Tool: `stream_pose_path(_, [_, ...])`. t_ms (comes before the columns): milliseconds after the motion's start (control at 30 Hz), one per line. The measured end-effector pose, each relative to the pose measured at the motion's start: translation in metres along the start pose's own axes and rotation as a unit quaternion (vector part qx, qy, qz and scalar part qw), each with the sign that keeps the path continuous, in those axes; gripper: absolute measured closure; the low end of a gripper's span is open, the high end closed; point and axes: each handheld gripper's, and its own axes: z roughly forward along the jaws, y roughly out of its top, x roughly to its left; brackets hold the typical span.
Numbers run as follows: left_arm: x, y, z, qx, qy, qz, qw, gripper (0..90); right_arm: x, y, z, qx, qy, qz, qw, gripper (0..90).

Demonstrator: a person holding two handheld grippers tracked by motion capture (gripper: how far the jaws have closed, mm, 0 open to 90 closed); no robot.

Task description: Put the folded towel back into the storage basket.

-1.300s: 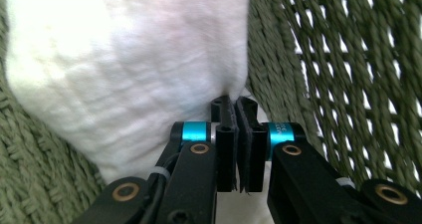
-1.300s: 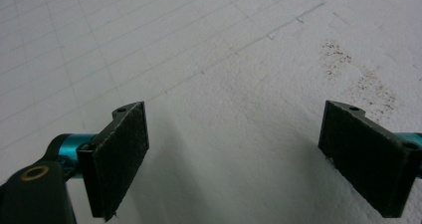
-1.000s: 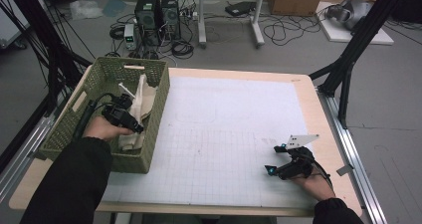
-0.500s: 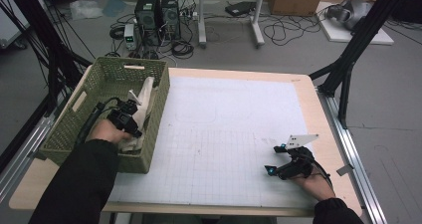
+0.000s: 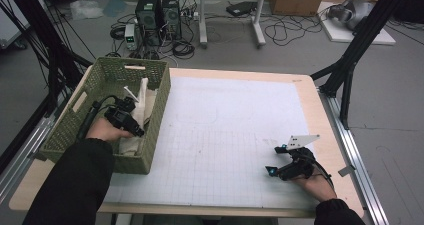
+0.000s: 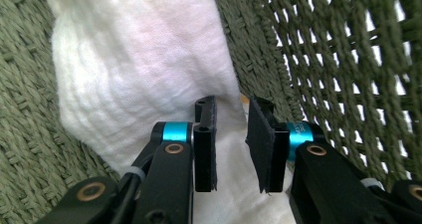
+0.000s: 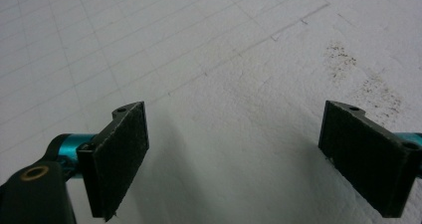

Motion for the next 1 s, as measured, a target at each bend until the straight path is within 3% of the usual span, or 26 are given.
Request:
stream_pose_path(167, [0.001, 0.001, -0.003, -0.013, -0.001, -0.004, 0.9999, 68.1, 0.0, 0.0, 0.0, 0.001, 0.001, 0.0, 1.0, 11.5])
stream_pose_path(300, [0.001, 0.005, -0.01, -0.039, 0.007, -0.014, 0.9991, 66.8, 0.0, 0.0, 0.0, 0.001, 0.002, 0.0, 1.0, 11.5])
stream_pose_path(533, [0.0, 0.013, -0.015, -0.084, 0.044, -0.028, 0.9951, 67.7, 0.0, 0.0, 0.0, 0.001, 0.002, 0.0, 1.0, 11.5])
stream_pose_path(633, [0.001, 0.016, -0.009, -0.093, 0.075, -0.036, 0.9921, 67.0, 0.0, 0.0, 0.0, 0.001, 0.002, 0.0, 1.0, 11.5])
stream_pose_path(733, [0.002, 0.018, -0.003, -0.089, 0.101, -0.035, 0.9903, 67.8, 0.0, 0.0, 0.0, 0.001, 0.002, 0.0, 1.0, 11.5])
stream_pose_path(833, [0.003, 0.02, 0.006, -0.071, 0.108, -0.025, 0.9913, 80.6, 0.0, 0.0, 0.0, 0.001, 0.001, 0.001, 1.0, 11.5])
stream_pose_path(867, [0.002, 0.02, 0.009, -0.069, 0.105, -0.023, 0.9918, 87.2, 0.0, 0.0, 0.0, 0.001, 0.001, 0.0, 1.0, 11.5])
stream_pose_path(1000, [-0.002, 0.02, 0.017, -0.055, 0.093, -0.003, 0.9941, 88.7, 0.0, 0.0, 0.0, 0.001, 0.001, 0.0, 1.0, 11.5])
